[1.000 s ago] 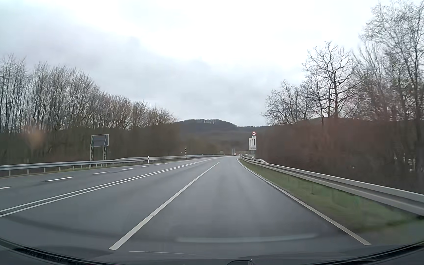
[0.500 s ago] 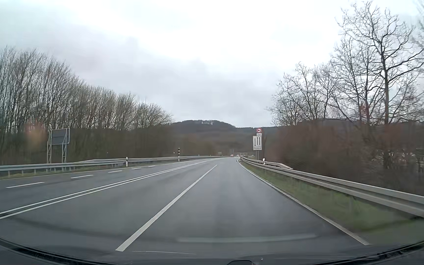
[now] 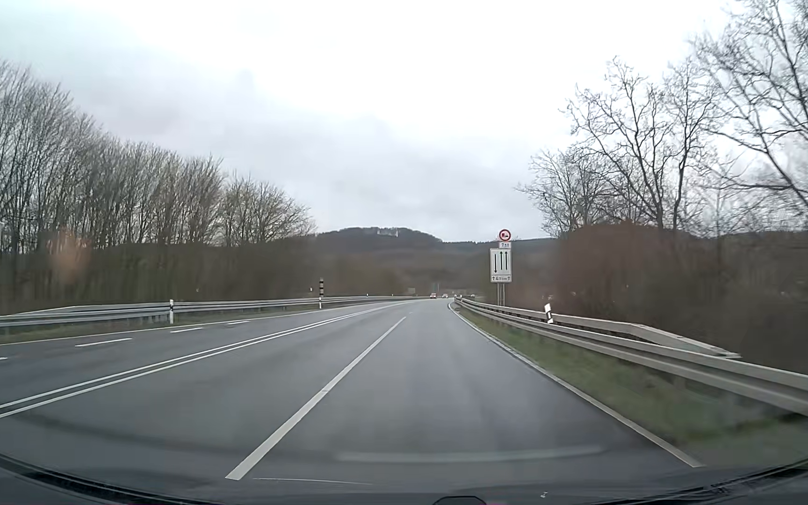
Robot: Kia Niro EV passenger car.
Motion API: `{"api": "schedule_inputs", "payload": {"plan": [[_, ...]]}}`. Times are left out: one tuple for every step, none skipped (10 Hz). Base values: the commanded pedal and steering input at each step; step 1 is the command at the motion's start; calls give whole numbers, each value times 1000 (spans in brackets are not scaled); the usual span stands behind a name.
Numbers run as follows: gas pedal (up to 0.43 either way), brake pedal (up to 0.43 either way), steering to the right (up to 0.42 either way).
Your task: Follow the waypoints while adhering to traffic rules and regulations
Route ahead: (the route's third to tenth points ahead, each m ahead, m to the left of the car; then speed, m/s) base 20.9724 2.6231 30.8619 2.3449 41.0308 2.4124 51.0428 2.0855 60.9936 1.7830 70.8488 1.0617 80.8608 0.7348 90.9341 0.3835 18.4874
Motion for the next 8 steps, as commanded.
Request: {"api": "schedule_inputs", "payload": {"plan": [[150, 0, 7], [150, 0, 7], [150, 0, 7], [157, 0, 7], [157, 0, 7], [169, 0, 7], [169, 0, 6], [169, 0, 5]]}}
